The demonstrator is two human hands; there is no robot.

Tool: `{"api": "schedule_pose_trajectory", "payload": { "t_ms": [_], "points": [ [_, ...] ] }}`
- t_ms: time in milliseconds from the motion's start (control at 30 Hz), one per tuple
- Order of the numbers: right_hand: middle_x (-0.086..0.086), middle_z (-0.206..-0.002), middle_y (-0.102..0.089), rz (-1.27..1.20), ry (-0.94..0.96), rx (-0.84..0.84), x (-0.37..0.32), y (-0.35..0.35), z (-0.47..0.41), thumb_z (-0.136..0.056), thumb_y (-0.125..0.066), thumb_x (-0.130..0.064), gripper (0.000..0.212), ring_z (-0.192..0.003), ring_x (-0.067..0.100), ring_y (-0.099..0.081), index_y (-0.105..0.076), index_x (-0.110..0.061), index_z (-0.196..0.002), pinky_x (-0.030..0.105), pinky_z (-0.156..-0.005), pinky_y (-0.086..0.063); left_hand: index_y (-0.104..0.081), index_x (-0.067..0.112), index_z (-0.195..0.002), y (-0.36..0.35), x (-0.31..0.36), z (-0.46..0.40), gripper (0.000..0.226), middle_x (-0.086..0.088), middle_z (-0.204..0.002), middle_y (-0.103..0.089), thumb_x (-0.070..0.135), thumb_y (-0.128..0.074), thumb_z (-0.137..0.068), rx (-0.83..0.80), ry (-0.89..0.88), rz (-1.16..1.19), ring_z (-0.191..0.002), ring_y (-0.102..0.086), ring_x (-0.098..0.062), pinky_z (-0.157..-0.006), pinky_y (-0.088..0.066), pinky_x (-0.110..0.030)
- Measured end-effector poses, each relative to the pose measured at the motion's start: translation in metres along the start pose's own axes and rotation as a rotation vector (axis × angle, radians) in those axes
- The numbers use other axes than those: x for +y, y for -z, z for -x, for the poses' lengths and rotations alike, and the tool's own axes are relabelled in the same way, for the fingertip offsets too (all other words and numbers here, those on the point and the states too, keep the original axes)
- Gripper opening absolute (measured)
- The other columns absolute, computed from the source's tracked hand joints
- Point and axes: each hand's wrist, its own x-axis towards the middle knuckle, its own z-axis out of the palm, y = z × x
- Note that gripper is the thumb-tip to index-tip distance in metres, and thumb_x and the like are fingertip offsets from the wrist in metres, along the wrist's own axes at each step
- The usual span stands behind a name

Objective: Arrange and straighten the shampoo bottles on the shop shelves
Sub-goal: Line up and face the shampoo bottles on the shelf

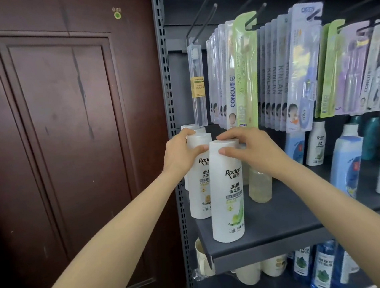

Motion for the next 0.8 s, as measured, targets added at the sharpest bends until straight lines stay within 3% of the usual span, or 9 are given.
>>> {"api": "schedule_pose_trajectory", "payload": {
  "t_ms": [67,200,300,433,533,700,800],
  "points": [
    [-0.011,-0.113,-0.062,-0.003,-0.002,0.0,0.001,0.0,0.0,-0.086,-0.067,-0.022,0.032,-0.105,0.003,-0.054,-0.064,-0.019,-0.117,0.012,-0.085,-0.038,-0.052,0.02,-0.127,0.004,-0.002,-0.002,0.053,-0.005,-0.118,-0.058,0.031,-0.073,-0.079,-0.064,-0.021,-0.024,-0.106,-0.053,-0.02,-0.084,-0.044,-0.028],
    [-0.008,-0.124,-0.058,0.051,-0.004,-0.045,0.005,0.0,0.0,-0.081,-0.072,-0.02,0.047,-0.111,0.004,-0.049,-0.058,-0.019,-0.126,0.016,-0.091,-0.034,-0.042,0.029,-0.136,0.015,-0.008,0.006,0.065,-0.002,-0.118,-0.056,0.012,-0.071,-0.08,-0.251,-0.062,0.01,-0.096,-0.056,-0.015,-0.08,-0.048,-0.026],
    [-0.007,-0.127,-0.057,0.045,-0.002,-0.053,0.008,0.0,0.001,-0.08,-0.073,-0.019,0.05,-0.112,0.005,-0.048,-0.057,-0.02,-0.128,0.017,-0.09,-0.032,-0.045,0.03,-0.132,0.012,-0.008,0.007,0.063,-0.004,-0.114,-0.058,0.009,-0.072,-0.079,-0.222,-0.052,0.081,-0.094,-0.061,-0.018,-0.077,-0.054,-0.034],
    [-0.006,-0.128,-0.055,0.053,0.002,-0.042,0.007,-0.002,0.002,-0.081,-0.072,-0.02,0.05,-0.112,0.005,-0.047,-0.056,-0.02,-0.128,0.015,-0.089,-0.031,-0.047,0.029,-0.13,0.003,-0.003,0.008,0.06,-0.002,-0.106,-0.054,0.009,-0.071,-0.079,-0.202,-0.055,0.095,-0.081,-0.056,-0.013,-0.072,-0.051,-0.03],
    [-0.005,-0.129,-0.055,0.043,-0.003,-0.031,0.006,-0.002,0.004,-0.081,-0.072,-0.019,0.05,-0.11,0.003,-0.045,-0.055,-0.019,-0.129,0.014,-0.089,-0.03,-0.046,0.03,-0.132,-0.003,-0.001,0.01,0.061,-0.003,-0.108,-0.055,0.006,-0.069,-0.08,-0.197,-0.053,0.107,-0.089,-0.058,-0.018,-0.074,-0.05,-0.03],
    [-0.004,-0.129,-0.055,0.041,0.007,-0.026,0.007,-0.002,0.004,-0.081,-0.071,-0.02,0.05,-0.111,0.004,-0.046,-0.055,-0.02,-0.129,0.01,-0.084,-0.03,-0.039,0.028,-0.137,-0.002,-0.001,0.012,0.064,-0.003,-0.108,-0.057,0.011,-0.067,-0.083,-0.196,-0.087,0.05,-0.095,-0.054,-0.014,-0.081,-0.044,-0.023],
    [-0.004,-0.129,-0.055,0.024,0.028,-0.014,0.005,-0.003,0.006,-0.083,-0.069,-0.02,0.045,-0.115,0.007,-0.047,-0.056,-0.021,-0.126,0.02,-0.096,-0.037,-0.035,0.026,-0.139,0.001,-0.002,0.018,0.061,0.0,-0.108,-0.055,0.014,-0.064,-0.087,-0.16,-0.06,0.06,-0.093,-0.055,-0.012,-0.08,-0.041,-0.021]
  ]
}}
